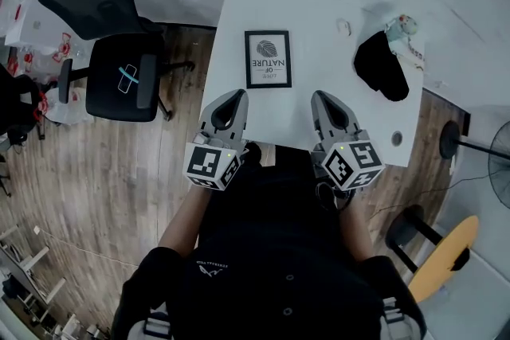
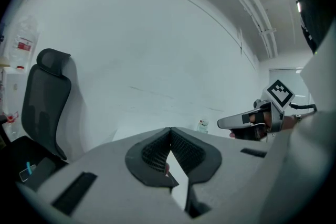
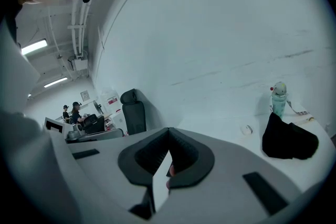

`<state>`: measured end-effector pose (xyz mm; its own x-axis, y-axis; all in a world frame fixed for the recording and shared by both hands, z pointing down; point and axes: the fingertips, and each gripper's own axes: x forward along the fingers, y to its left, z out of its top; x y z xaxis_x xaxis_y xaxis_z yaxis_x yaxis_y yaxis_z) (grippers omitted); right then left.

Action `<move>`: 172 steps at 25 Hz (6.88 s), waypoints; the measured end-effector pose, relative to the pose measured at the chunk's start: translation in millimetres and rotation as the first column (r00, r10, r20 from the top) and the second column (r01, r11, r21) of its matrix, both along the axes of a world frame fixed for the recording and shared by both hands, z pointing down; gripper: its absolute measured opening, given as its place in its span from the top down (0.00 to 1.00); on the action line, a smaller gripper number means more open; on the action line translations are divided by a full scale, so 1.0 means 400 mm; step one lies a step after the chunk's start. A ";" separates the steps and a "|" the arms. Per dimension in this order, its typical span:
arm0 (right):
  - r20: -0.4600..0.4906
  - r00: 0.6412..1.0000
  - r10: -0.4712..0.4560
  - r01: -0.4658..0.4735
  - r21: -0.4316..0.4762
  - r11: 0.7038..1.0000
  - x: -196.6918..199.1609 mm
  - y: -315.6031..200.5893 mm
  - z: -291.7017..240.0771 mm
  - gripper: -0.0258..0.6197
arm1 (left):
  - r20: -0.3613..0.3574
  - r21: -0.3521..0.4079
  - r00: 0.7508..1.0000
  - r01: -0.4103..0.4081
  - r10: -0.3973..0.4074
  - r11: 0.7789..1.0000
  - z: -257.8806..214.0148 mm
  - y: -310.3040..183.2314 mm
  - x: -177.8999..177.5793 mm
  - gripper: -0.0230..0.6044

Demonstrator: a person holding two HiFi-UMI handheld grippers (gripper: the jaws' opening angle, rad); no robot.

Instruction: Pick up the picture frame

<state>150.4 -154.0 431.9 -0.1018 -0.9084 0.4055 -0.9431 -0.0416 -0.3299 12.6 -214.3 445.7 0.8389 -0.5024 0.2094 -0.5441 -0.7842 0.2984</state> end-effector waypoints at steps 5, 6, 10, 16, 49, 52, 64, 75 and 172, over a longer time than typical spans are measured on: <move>0.041 0.999 -0.025 0.028 -0.051 0.998 0.025 -0.031 0.061 0.96 | 0.040 -0.037 0.999 0.024 -0.023 0.999 0.050 -0.013 0.032 0.95; 0.045 0.998 -0.035 0.037 -0.062 0.997 0.030 -0.036 0.075 0.96 | 0.045 -0.044 0.999 0.029 -0.027 0.999 0.060 -0.017 0.040 0.95; 0.049 0.996 -0.071 0.076 -0.111 0.991 0.048 -0.058 0.134 0.96 | 0.063 -0.066 0.997 0.047 -0.043 0.997 0.096 -0.029 0.068 0.95; 0.070 0.994 -0.086 0.097 -0.179 0.979 0.053 -0.083 0.214 0.96 | 0.092 -0.126 0.994 0.065 -0.053 0.990 0.162 -0.040 0.097 0.95; 0.149 0.983 -0.102 0.169 -0.555 0.815 0.077 -0.167 0.663 0.77 | 0.370 -0.385 0.929 0.161 -0.008 0.909 0.597 -0.127 0.124 0.82; 0.144 0.985 -0.090 0.158 -0.583 0.797 0.082 -0.167 0.697 0.77 | 0.396 -0.405 0.918 0.176 -0.001 0.897 0.629 -0.134 0.130 0.81; 0.168 0.985 -0.050 0.148 -0.643 0.751 0.093 -0.177 0.771 0.78 | 0.482 -0.478 0.875 0.233 0.032 0.847 0.729 -0.147 0.120 0.81; 0.138 0.989 -0.048 0.130 -0.684 0.718 0.080 -0.171 0.787 0.83 | 0.534 -0.469 0.845 0.268 0.028 0.841 0.746 -0.145 0.120 0.81; -0.244 0.953 0.179 -0.181 0.017 0.983 -0.063 -0.089 -0.101 0.86 | 0.101 0.090 0.986 0.121 -0.130 0.989 -0.128 -0.097 -0.019 0.85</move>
<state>125.0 -189.4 391.6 0.1655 -0.9001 0.4030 -0.9714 -0.2193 -0.0908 4.9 -253.3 394.4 0.7433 -0.6216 0.2473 -0.6648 -0.7274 0.1697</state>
